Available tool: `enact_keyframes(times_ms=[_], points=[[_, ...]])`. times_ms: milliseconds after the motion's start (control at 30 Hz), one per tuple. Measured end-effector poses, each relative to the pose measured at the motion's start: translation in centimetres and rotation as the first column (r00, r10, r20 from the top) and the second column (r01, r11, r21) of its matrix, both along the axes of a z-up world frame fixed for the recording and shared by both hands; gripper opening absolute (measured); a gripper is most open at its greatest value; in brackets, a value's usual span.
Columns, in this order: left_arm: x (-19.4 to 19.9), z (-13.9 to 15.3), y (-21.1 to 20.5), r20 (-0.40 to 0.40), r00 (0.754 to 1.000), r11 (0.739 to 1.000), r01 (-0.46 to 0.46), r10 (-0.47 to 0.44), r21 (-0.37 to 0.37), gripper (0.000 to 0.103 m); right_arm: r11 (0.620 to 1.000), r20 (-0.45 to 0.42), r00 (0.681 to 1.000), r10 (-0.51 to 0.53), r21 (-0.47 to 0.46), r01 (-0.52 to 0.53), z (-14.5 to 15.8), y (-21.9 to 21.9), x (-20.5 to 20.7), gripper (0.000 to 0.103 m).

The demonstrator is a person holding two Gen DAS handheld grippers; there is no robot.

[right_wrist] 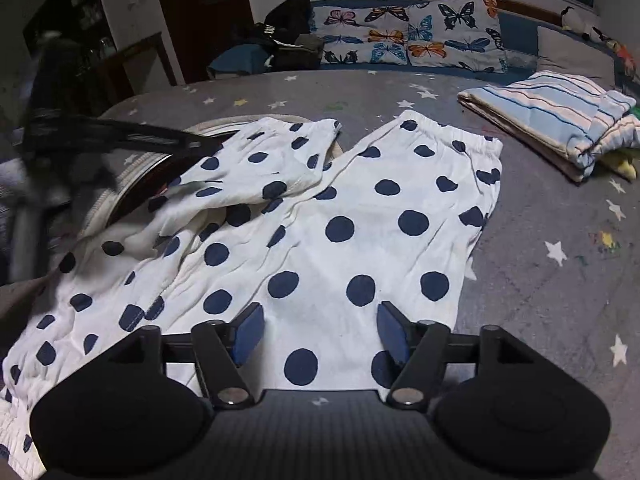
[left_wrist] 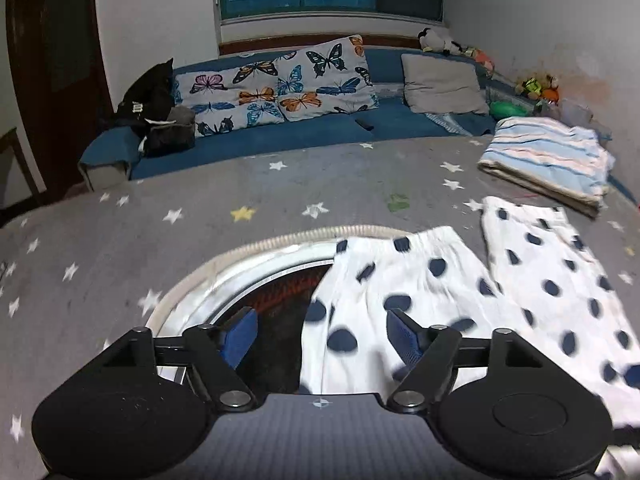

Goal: Fold clothes

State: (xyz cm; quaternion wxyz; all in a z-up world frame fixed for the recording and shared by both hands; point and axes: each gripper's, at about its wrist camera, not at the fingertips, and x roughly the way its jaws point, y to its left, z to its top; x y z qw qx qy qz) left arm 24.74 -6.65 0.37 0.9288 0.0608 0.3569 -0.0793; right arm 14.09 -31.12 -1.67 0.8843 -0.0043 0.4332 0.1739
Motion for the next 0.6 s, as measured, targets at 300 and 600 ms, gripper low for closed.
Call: enact_keyframes(times_ms=[300, 600], points=[[3.9, -2.3, -0.4, -0.042, 0.999, 0.997, -0.012, 0.015, 0.075, 0.086, 1.0, 0.007, 1.0, 0.021, 0.018, -0.021, -0.2, -0.1, 0.0, 0.072], [4.6, -2.8, 0.6, 0.087, 0.993, 0.947, -0.098, 0.075, 0.307, 0.08, 0.999, 0.014, 1.0, 0.028, 0.023, -0.028, -0.3, -0.1, -0.2, 0.074]])
